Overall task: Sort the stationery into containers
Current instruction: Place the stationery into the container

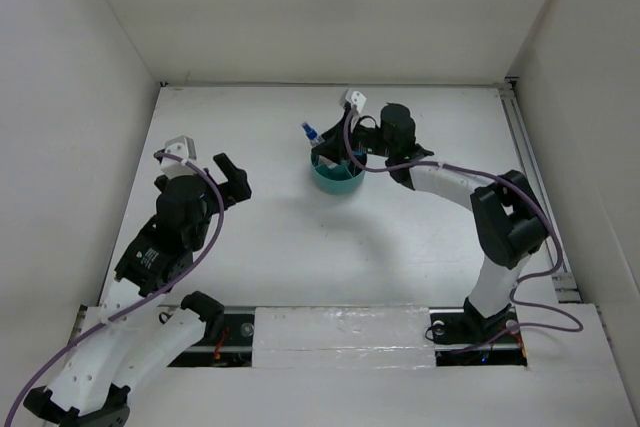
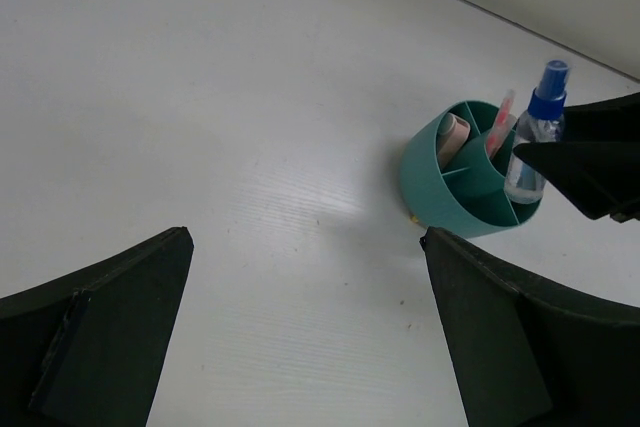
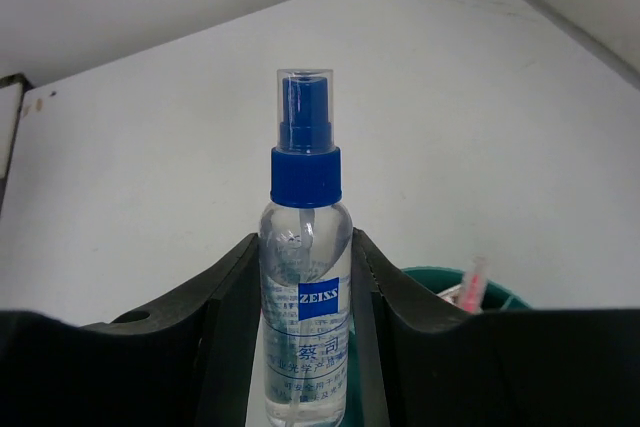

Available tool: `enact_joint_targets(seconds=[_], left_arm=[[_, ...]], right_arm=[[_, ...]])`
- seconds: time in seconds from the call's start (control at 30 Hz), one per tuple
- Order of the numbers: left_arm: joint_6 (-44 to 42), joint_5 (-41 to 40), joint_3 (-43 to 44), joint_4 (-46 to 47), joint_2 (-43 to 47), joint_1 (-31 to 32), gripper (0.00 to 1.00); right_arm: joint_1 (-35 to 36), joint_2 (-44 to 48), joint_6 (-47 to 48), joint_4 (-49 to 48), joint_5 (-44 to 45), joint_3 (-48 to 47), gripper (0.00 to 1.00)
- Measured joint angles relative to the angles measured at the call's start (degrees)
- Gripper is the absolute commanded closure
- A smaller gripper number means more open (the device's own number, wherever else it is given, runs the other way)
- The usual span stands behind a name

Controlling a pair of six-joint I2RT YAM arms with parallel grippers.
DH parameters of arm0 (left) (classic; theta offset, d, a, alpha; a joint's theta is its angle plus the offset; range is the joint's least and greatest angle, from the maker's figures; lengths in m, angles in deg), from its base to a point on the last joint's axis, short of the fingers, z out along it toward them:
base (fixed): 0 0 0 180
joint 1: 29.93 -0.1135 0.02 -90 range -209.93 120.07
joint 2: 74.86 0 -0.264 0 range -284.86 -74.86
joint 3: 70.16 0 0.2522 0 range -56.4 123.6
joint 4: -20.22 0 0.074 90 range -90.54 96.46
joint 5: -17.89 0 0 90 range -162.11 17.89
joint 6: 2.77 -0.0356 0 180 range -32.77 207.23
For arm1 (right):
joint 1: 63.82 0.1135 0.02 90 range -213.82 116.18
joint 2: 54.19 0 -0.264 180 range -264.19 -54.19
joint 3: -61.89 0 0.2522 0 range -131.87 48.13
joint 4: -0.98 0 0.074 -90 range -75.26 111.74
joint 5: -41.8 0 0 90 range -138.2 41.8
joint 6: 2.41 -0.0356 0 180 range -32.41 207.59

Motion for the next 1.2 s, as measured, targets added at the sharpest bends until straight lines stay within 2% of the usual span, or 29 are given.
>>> enact_joint_targets(seconds=[0.17,0.43,0.83,1.2], left_arm=[[-0.4,0.5,0.0,0.4,-0.4,0.0,0.00],[-1.0,2.1,0.0,0.8,-0.7,0.0,0.00],[-2.3,4.5,0.0,2.1,-0.7,0.0,0.00],[-2.9,6.3,0.0,2.6,-0.6,0.0,0.00]], right_arm=[[0.6,-0.9,0.3,-1.7,-4.7,0.6,1.00],[-0.8,-0.8,2.7,-3.4,-5.5,4.2,1.00],[-1.4,-0.7,10.4,2.1,-2.0,4.6,1.00],[-0.9,-0.7,13.3,3.7,1.2,6.5,0.99]])
